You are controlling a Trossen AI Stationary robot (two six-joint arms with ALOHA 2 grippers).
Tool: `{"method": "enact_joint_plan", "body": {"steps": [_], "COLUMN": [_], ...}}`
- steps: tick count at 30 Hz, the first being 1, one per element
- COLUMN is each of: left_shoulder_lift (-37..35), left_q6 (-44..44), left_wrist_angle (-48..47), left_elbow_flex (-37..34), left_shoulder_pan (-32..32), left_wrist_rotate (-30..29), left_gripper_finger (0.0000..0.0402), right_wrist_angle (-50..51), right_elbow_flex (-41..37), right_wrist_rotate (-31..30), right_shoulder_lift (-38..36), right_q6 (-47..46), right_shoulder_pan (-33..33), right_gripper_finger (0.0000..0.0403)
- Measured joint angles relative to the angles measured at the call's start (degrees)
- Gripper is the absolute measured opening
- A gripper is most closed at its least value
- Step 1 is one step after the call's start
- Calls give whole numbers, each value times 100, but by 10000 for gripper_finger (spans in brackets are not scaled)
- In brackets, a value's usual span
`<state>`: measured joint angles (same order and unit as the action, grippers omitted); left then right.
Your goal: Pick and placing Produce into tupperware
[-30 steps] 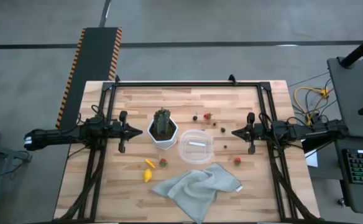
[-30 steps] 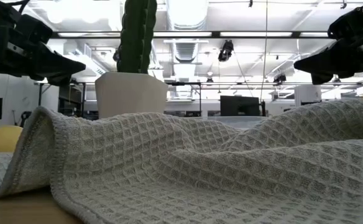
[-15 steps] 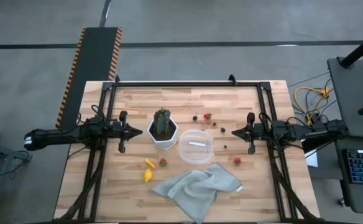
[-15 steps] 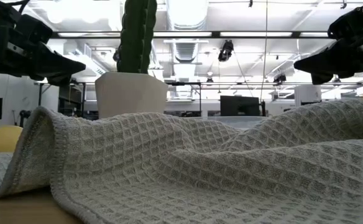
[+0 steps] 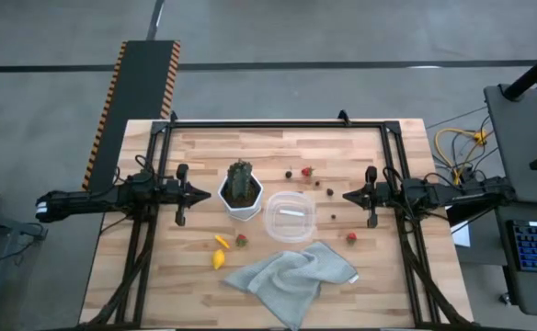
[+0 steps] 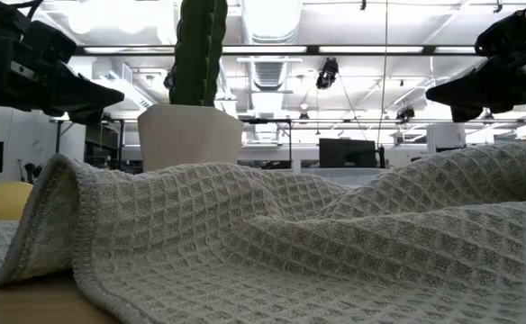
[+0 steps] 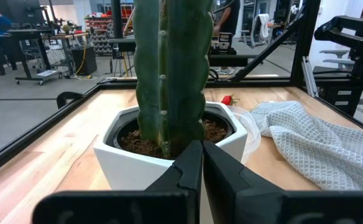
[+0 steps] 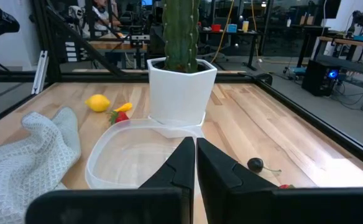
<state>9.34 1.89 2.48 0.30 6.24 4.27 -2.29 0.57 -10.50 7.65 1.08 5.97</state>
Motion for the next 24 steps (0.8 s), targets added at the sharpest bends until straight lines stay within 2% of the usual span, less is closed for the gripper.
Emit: {"method": "enact_joint_plan", "body": {"steps": [24], "left_shoulder_lift": [0], "left_q6": [0], "left_wrist_angle": [2], "left_elbow_flex": [0], "left_shoulder_pan": [1], "left_wrist_rotate": [0], "left_gripper_finger": [0], "right_wrist_angle": [-3], "right_elbow_flex": [1], "right_wrist_rotate": [0], "right_shoulder_lift": [-1], "right_q6": [222], "right_shoulder_pan": [1], "right_gripper_finger": [9]}}
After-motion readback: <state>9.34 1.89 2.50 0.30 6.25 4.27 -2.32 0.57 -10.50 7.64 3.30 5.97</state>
